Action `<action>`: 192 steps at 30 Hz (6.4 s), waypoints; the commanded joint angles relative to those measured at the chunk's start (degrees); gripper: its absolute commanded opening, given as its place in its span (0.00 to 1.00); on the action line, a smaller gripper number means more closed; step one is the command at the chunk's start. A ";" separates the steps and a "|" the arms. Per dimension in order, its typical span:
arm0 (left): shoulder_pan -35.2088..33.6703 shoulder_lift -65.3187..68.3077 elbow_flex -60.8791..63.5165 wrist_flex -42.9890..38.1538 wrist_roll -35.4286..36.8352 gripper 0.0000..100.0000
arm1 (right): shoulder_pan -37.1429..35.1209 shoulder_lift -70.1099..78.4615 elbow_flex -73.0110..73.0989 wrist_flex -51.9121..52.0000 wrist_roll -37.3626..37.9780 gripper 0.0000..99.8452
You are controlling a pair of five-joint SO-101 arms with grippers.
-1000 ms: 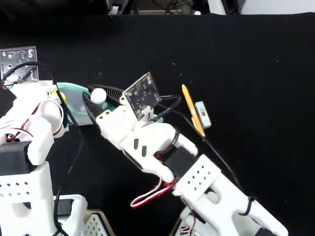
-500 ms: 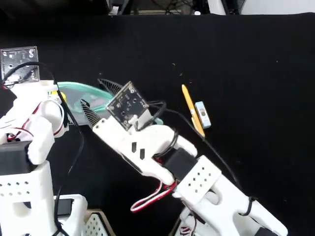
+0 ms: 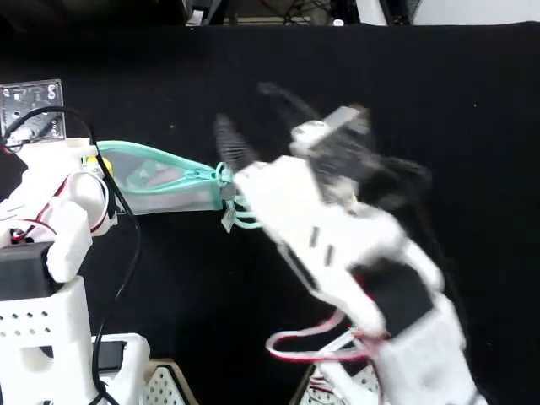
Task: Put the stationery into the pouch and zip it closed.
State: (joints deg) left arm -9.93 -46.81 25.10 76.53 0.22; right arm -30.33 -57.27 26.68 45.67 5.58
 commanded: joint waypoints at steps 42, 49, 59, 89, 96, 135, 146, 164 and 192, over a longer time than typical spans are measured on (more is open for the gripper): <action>-0.31 2.55 10.07 -3.52 -0.35 0.03 | 23.30 51.74 22.46 -30.51 0.00 0.21; -0.31 2.46 10.07 -3.52 -0.35 0.03 | 23.21 51.82 22.37 -31.21 0.00 0.04; -0.31 2.46 10.15 -3.52 -0.35 0.03 | 23.74 51.82 21.67 -31.30 0.00 0.16; -0.31 2.46 10.15 -3.43 -0.35 0.03 | 25.93 66.68 0.48 -7.12 1.58 0.01; -0.31 2.46 10.15 -3.43 -0.35 0.03 | 25.67 37.49 17.45 -7.21 2.02 0.01; -0.31 2.46 10.07 -3.69 -0.35 0.03 | 22.86 96.48 -44.97 22.59 -1.32 0.22; -0.31 2.55 10.15 -3.69 -0.35 0.03 | 25.67 91.12 -40.92 22.59 -0.88 0.01; -0.31 2.99 10.15 -3.69 -0.35 0.03 | 24.35 17.10 30.37 14.15 6.15 0.01; 1.63 2.99 10.15 -3.52 -0.35 0.03 | 22.86 39.60 22.29 14.68 10.11 0.13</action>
State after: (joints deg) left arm -9.23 -46.90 28.09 72.22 0.22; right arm -5.27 -18.24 52.35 58.86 15.25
